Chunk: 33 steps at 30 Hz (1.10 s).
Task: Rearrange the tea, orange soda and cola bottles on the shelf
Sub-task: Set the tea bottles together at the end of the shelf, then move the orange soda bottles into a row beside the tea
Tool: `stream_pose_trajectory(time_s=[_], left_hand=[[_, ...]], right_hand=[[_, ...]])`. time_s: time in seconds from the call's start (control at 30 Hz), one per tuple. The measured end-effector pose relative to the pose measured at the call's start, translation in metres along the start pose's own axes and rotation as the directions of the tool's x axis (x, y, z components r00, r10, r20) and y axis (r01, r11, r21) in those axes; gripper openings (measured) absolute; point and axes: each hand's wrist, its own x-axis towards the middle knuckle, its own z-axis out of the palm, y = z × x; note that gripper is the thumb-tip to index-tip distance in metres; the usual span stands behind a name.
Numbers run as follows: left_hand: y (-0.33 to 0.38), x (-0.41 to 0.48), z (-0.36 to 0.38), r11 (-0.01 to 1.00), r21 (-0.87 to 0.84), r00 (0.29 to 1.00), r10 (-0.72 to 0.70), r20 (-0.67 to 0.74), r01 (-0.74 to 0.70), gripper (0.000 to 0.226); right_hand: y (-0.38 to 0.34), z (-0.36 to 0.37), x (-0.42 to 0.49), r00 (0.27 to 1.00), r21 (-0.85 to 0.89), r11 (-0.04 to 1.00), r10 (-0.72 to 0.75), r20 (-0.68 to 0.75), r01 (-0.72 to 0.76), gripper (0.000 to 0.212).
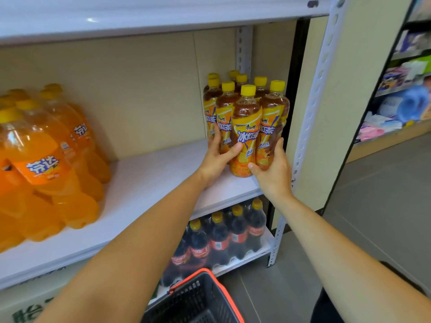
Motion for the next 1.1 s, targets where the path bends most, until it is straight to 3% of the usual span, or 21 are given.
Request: stream_pose_trajectory(time_s=[0.17, 0.3, 0.43, 0.5, 0.67, 0.83, 0.9, 1.0, 1.1], left_hand=[[0.005, 0.0, -0.004, 0.995, 0.078, 0.998, -0.057, 0.0, 0.056, 0.109], [0.009, -0.006, -0.015, 0.988, 0.147, 0.996, -0.054, 0.071, 0.043, 0.082], [0.019, -0.031, -0.022, 0.942, 0.334, 0.999, -0.049, 0.02, 0.04, 0.076], [0.023, -0.052, -0.028, 0.932, 0.357, 0.998, -0.061, 0.007, 0.055, 0.064], [0.027, -0.132, -0.059, 0.9, 0.43, 0.997, -0.061, -0.045, 0.074, 0.039], [0.039, -0.207, -0.104, 0.831, 0.549, 0.967, 0.06, -0.246, 0.088, 0.016], [0.046, -0.229, -0.122, 0.818, 0.567, 0.902, 0.17, -0.396, 0.095, 0.012], [0.055, -0.255, -0.151, 0.815, 0.572, 0.708, 0.348, -0.614, 0.096, 0.014], [0.055, -0.276, -0.183, 0.817, 0.563, 0.521, 0.427, -0.739, 0.128, 0.019]], right_hand=[[-0.005, 0.002, -0.003, 1.0, -0.011, 1.0, 0.022, 0.013, -0.022, 0.102], [-0.012, 0.0, -0.007, 0.998, -0.03, 0.999, 0.045, 0.048, -0.044, 0.105], [-0.021, -0.005, -0.015, 0.996, -0.065, 0.996, 0.066, 0.058, -0.063, 0.103], [-0.026, -0.01, -0.021, 0.995, -0.092, 0.994, 0.073, 0.067, -0.067, 0.092], [-0.044, -0.011, -0.046, 0.992, -0.023, 0.998, 0.063, 0.111, -0.061, 0.04], [-0.067, 0.016, -0.073, 0.914, 0.062, 0.994, 0.054, 0.402, -0.086, 0.02], [-0.076, 0.034, -0.084, 0.865, 0.082, 0.995, 0.013, 0.501, -0.063, 0.014], [-0.092, 0.063, -0.098, 0.778, 0.129, 0.992, -0.071, 0.624, -0.013, 0.017], [-0.106, 0.094, -0.11, 0.715, 0.189, 0.981, -0.158, 0.681, 0.038, 0.026]])
